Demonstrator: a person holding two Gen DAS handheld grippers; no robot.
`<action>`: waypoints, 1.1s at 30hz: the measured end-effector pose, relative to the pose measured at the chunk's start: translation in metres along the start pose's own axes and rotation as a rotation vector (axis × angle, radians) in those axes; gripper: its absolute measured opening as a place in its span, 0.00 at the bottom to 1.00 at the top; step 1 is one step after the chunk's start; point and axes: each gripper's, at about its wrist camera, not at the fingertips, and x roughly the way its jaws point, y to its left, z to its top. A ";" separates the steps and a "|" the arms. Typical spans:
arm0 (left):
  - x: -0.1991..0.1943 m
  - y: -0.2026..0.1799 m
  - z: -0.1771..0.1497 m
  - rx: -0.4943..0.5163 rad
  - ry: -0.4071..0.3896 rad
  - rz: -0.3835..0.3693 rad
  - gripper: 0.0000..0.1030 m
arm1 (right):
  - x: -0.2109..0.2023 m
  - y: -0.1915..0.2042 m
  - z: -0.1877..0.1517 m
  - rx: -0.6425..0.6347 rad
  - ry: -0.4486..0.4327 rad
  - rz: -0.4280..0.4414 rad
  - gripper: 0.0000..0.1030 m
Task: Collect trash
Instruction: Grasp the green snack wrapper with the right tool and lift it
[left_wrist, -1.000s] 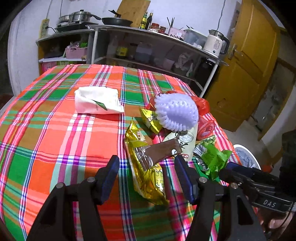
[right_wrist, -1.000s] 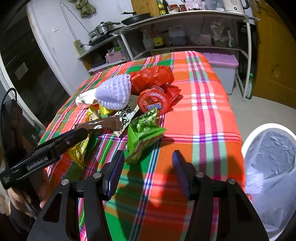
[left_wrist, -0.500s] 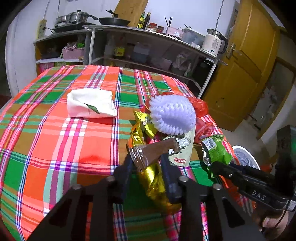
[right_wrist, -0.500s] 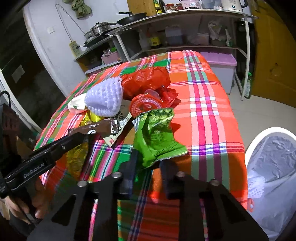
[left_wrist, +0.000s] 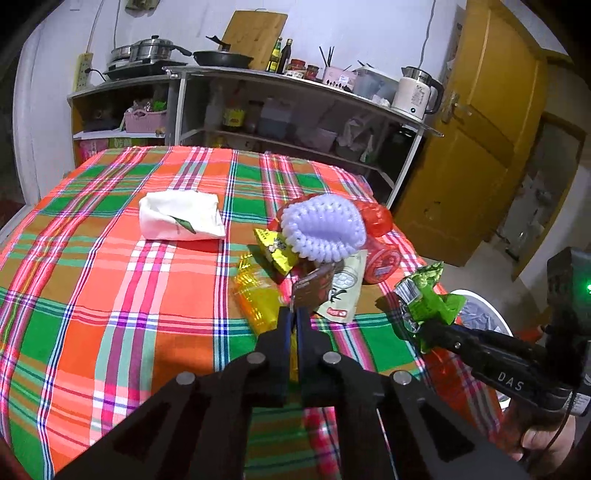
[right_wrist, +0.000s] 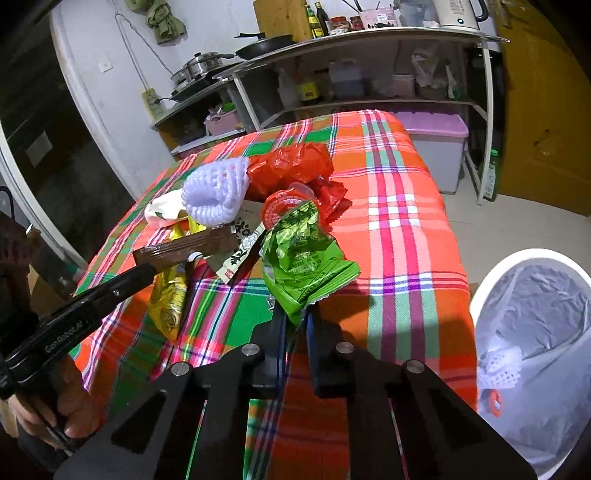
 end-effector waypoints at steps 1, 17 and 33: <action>-0.002 -0.001 0.000 0.002 -0.004 -0.001 0.02 | -0.002 0.000 -0.001 0.001 -0.003 0.000 0.10; -0.043 -0.028 -0.006 0.053 -0.060 -0.026 0.01 | -0.049 -0.001 -0.012 0.006 -0.064 -0.012 0.09; -0.055 -0.082 -0.015 0.129 -0.053 -0.101 0.01 | -0.100 -0.022 -0.031 0.047 -0.122 -0.062 0.09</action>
